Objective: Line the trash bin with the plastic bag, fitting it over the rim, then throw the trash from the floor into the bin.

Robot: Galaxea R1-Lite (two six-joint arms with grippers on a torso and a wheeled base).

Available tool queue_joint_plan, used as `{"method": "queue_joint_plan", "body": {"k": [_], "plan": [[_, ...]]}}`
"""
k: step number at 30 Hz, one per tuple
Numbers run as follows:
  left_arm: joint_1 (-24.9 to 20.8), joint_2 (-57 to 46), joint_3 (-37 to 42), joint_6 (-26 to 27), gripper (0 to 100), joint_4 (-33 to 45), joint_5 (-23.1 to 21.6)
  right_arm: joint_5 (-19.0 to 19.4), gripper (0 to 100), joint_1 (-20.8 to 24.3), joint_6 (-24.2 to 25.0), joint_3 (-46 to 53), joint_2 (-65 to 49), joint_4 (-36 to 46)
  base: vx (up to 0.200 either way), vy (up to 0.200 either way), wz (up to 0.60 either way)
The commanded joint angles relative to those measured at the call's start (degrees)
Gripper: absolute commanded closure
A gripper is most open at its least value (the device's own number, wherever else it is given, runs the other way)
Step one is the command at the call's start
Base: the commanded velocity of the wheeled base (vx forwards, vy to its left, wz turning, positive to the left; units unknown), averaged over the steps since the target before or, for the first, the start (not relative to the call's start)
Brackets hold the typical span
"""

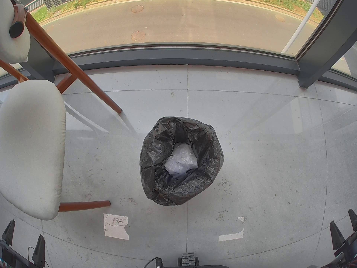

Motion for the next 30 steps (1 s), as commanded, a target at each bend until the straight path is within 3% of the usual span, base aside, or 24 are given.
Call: {"method": "queue_joint_plan", "body": {"k": [1,4,9,13,14,15,19,20,22,30], "plan": [[0.02,-0.71,0.19,-2.49,0,-0.09,-1.0,-0.8,0,-0.62,-2.69,-0.44,-4.4,-0.69,0.0,0.0,0.0],[0.02,-0.71,0.1,-2.93,0,-0.09,-1.79,-2.91,0,-0.53,-5.85,-0.44,-4.4,-0.42,0.0,0.0,0.0],[0.02,-0.71,0.19,-2.75,0,0.0,-2.93,-7.65,0,-0.53,-5.59,-0.62,-4.4,0.02,0.0,0.0,0.0],[0.11,-0.71,0.19,-2.75,0,-0.09,-0.21,-8.97,0,-0.53,-5.5,-0.62,-4.4,0.02,0.0,0.0,0.0],[0.11,-0.71,0.27,-3.1,0,-0.09,2.96,-9.59,0,-0.53,-5.5,-0.62,-4.4,0.02,0.0,0.0,0.0],[0.02,-0.71,0.27,-3.28,0,-0.09,3.4,-9.68,0,-0.53,-5.5,-0.62,-4.4,0.02,0.0,0.0,0.0],[0.11,-0.71,0.62,-4.51,0,0.17,1.55,-8.97,0,-0.53,-5.68,-0.62,-4.4,0.02,0.0,0.0,0.0],[0.11,-0.71,1.24,-3.63,0,-0.09,-1.53,-8.45,0,-0.53,-6.12,-0.62,-4.4,0.02,0.0,0.0,0.0],[0.02,-0.71,1.5,-1.96,0,-0.18,-2.84,-5.28,0,-0.53,-6.82,-0.53,-4.4,-0.07,0.0,0.0,0.0],[0.02,-0.71,1.5,-1.87,0,-0.27,-2.93,-0.8,0,-0.62,-6.38,1.23,-4.4,-0.6,0.0,0.0,0.0]]}}
